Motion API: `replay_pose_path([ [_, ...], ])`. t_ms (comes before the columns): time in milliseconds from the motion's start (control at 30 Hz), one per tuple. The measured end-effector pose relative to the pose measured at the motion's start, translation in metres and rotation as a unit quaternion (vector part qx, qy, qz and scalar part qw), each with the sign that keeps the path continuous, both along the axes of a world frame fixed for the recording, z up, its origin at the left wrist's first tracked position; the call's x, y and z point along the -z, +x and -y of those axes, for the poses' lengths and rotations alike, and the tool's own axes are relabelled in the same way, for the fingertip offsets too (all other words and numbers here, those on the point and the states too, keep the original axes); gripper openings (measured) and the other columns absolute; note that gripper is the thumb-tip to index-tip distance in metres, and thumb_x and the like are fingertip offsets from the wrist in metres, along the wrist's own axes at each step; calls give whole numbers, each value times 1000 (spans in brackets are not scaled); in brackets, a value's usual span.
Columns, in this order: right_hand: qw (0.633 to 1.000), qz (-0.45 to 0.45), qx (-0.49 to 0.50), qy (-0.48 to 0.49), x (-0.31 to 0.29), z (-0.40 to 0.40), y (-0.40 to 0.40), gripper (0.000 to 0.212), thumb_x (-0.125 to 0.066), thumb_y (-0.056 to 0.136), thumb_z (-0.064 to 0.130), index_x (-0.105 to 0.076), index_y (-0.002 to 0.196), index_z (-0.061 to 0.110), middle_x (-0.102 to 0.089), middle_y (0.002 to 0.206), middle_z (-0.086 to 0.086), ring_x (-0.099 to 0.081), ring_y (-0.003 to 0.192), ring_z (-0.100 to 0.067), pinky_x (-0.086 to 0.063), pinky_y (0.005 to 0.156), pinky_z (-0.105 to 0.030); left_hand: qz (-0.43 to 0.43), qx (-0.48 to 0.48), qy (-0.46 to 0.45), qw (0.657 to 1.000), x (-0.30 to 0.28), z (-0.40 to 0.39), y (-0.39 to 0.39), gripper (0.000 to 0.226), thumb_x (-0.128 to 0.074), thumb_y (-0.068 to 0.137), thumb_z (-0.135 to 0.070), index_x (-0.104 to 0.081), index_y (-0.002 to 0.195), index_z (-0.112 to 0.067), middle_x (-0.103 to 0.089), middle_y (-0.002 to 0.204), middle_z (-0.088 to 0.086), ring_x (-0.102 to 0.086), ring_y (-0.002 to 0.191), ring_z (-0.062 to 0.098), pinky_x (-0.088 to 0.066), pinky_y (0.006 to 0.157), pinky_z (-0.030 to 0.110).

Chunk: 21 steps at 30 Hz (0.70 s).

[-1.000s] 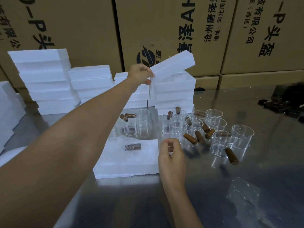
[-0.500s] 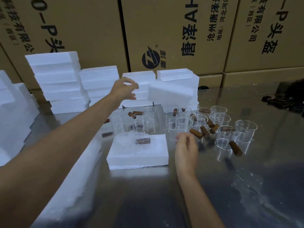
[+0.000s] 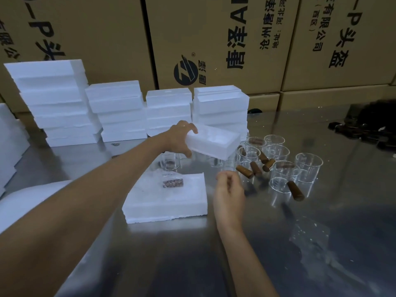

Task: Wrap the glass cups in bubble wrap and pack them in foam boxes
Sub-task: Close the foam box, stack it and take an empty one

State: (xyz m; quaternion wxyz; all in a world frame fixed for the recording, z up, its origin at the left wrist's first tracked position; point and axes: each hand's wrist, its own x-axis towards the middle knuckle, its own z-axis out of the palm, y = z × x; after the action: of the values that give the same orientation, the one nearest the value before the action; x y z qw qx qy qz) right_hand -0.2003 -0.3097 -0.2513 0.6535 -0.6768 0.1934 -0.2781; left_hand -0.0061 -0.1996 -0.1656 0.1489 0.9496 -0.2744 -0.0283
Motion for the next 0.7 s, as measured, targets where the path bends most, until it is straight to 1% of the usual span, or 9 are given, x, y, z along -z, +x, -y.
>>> replay_pose_path([
  [33,1000,0,0,-1,1,0,0,15,-48,97,23,-59,86,24,-62,77,12,-54,70,11,-36,57,-11,26,6,-16,1000,3,-1,0,72,-85,73,-20,-44,131,-25,-36,143,5,-42,123,25,-45,97,40],
  [167,1000,-5,4,-1,0,0,0,15,-49,96,24,-58,85,24,-62,75,10,-53,67,11,-35,55,-13,71,10,-54,996,-1,-16,-11,52,-77,80,-24,-40,116,-26,-51,123,6,-54,95,25,-42,70,30],
  [267,1000,-10,-3,1,0,-1,0,15,-49,96,24,-59,86,25,-62,78,10,-53,67,13,-36,59,-19,51,12,-116,992,-17,-38,-28,48,-73,82,-28,-39,115,-31,-53,112,3,-64,77,18,-57,54,35],
  [300,1000,-12,-4,-1,1,0,0,15,-49,96,25,-59,86,26,-63,79,10,-53,68,14,-36,59,-20,41,15,-144,989,-23,-46,-35,47,-72,82,-29,-38,115,-33,-54,108,0,-68,72,13,-58,53,29],
  [367,1000,-9,-10,-3,1,0,-1,14,-49,97,25,-59,87,26,-62,81,10,-53,69,15,-35,58,-18,66,8,-145,987,-39,-66,-49,46,-72,84,-37,-37,115,-37,-59,101,-8,-64,63,-5,-48,50,11],
  [433,1000,-4,-10,2,0,1,-2,14,-49,97,24,-60,89,24,-62,82,11,-52,68,18,-35,55,-11,82,-5,-131,988,-56,-88,-64,47,-71,85,-49,-39,117,-39,-65,90,-14,-62,62,-9,-40,46,6],
  [533,1000,-11,-6,17,-2,2,-2,14,-48,96,24,-61,92,21,-60,79,13,-51,63,17,-36,59,-20,-9,-20,-175,984,-78,-118,-83,50,-70,80,-63,-47,118,-40,-72,81,-7,-69,66,8,-51,55,15],
  [633,1000,-14,-12,25,-2,3,-4,16,-47,97,27,-61,95,20,-59,77,12,-53,66,5,-35,60,-27,-182,-39,-243,952,-83,-137,-93,62,-68,77,-68,-55,115,-21,-71,85,2,-65,69,23,-58,66,34],
  [700,999,-13,-17,32,-2,2,-7,17,-46,96,28,-62,94,21,-61,79,12,-55,75,-3,-36,62,-28,-290,-44,-234,927,-73,-147,-98,62,-65,80,-67,-59,108,-12,-68,84,8,-58,69,23,-54,68,35],
])
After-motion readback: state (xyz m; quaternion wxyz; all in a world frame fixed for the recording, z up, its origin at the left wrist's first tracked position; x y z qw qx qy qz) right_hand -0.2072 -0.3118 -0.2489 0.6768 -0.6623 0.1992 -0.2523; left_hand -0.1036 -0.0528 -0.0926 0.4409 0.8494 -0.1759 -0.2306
